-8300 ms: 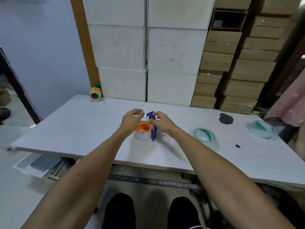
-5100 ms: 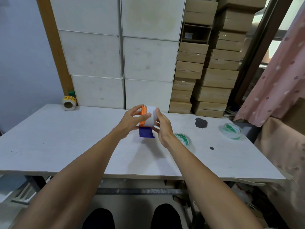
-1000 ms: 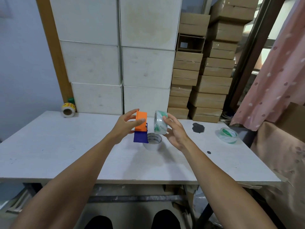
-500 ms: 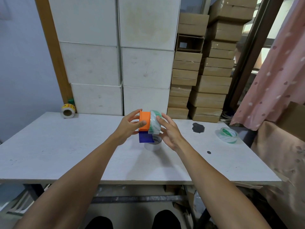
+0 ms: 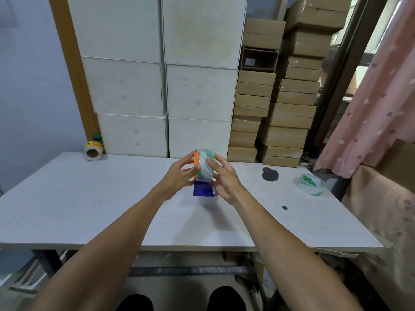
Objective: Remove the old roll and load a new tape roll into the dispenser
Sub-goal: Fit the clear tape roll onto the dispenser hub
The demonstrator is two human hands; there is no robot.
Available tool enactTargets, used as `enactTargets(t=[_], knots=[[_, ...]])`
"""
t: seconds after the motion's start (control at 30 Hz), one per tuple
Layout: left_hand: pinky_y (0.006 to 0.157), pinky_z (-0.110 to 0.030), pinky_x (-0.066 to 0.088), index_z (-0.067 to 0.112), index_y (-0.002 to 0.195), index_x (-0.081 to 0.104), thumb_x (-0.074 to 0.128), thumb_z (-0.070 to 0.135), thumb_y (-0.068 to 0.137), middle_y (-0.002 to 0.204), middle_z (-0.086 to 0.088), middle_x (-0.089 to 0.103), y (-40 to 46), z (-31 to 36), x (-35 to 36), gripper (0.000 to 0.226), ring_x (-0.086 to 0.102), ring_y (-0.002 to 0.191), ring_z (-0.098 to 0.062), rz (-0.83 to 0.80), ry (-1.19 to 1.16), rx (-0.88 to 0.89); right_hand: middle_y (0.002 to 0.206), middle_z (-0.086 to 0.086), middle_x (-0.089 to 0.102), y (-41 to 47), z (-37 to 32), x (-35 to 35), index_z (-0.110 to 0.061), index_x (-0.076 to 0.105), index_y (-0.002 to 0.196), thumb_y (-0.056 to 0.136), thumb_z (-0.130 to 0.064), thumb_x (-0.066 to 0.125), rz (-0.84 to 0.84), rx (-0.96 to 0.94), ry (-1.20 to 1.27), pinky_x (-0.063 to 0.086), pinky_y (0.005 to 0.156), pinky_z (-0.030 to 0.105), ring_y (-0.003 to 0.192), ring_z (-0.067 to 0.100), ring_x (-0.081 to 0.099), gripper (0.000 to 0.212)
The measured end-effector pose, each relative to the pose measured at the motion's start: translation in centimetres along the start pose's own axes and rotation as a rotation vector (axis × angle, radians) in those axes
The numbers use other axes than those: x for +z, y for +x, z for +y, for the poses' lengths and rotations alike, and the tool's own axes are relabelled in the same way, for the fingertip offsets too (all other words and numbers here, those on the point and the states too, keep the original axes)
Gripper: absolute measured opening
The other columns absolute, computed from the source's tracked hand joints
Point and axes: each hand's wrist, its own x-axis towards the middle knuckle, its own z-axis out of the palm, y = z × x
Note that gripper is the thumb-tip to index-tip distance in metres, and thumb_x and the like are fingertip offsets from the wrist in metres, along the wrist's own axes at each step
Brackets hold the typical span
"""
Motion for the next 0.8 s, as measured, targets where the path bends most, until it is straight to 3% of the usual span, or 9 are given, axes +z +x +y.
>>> enactTargets(t=[0.13, 0.3, 0.37, 0.5, 0.63, 0.8], knots=[[0.080, -0.025, 0.061, 0.034, 0.153, 0.038, 0.057, 0.051, 0.081, 0.147, 0.003, 0.050, -0.1, 0.2, -0.1, 0.077, 0.056, 0.128, -0.024, -0.040, 0.025, -0.017, 0.134, 0.015, 0.065, 0.0, 0.0, 0.0, -0.019, 0.053, 0.140, 0.085, -0.024, 0.080, -0.010, 0.001, -0.002, 0.061, 0.086, 0.047, 0.107, 0.028, 0.069, 0.062], [0.097, -0.040, 0.052, 0.045, 0.151, 0.040, 0.032, 0.080, 0.082, 0.158, 0.007, 0.039, 0.3, -0.3, -0.5, 0.078, 0.040, 0.142, -0.024, -0.052, 0.019, -0.136, 0.137, 0.016, 0.063, 0.1, 0.5, 0.0, -0.018, 0.052, 0.141, 0.086, -0.023, 0.080, -0.024, 0.002, -0.020, 0.060, 0.085, 0.045, 0.111, 0.030, 0.067, 0.062], [0.105, -0.047, 0.048, 0.051, 0.148, 0.041, 0.032, 0.083, 0.084, 0.160, 0.010, 0.036, 0.5, -0.7, -0.9, 0.072, 0.038, 0.143, -0.025, -0.057, 0.027, -0.157, 0.137, 0.018, 0.063, 0.1, 0.7, 0.0, -0.017, 0.052, 0.141, 0.087, -0.021, 0.079, -0.029, 0.003, -0.022, 0.060, 0.085, 0.045, 0.107, 0.030, 0.068, 0.060], [0.109, -0.052, 0.046, 0.052, 0.146, 0.043, 0.046, 0.060, 0.098, 0.152, 0.008, 0.050, 0.4, -1.3, -1.2, 0.049, 0.044, 0.141, -0.022, -0.050, 0.019, -0.147, 0.136, 0.020, 0.063, 0.2, 1.1, -0.2, -0.016, 0.054, 0.140, 0.085, -0.021, 0.081, -0.053, -0.005, -0.025, 0.059, 0.082, 0.044, 0.102, 0.031, 0.069, 0.062], [0.103, -0.053, 0.050, 0.054, 0.144, 0.045, 0.057, 0.044, 0.100, 0.142, 0.012, 0.060, 0.2, -0.9, -0.7, 0.047, 0.057, 0.130, -0.016, -0.064, -0.038, -0.151, 0.133, 0.013, 0.067, 0.3, 1.1, 0.0, -0.021, 0.058, 0.136, 0.074, -0.032, 0.089, -0.044, 0.001, -0.055, 0.058, 0.090, 0.054, 0.101, 0.032, 0.072, 0.070], [0.091, -0.051, 0.059, 0.044, 0.145, 0.050, 0.057, 0.034, 0.101, 0.138, 0.003, 0.064, 0.2, -1.0, -0.4, 0.045, 0.059, 0.127, -0.020, -0.032, -0.163, -0.133, 0.133, 0.012, 0.067, 0.1, 1.0, 0.2, -0.022, 0.057, 0.137, 0.072, -0.033, 0.090, -0.032, 0.002, -0.052, 0.060, 0.082, 0.048, 0.105, 0.032, 0.070, 0.073]])
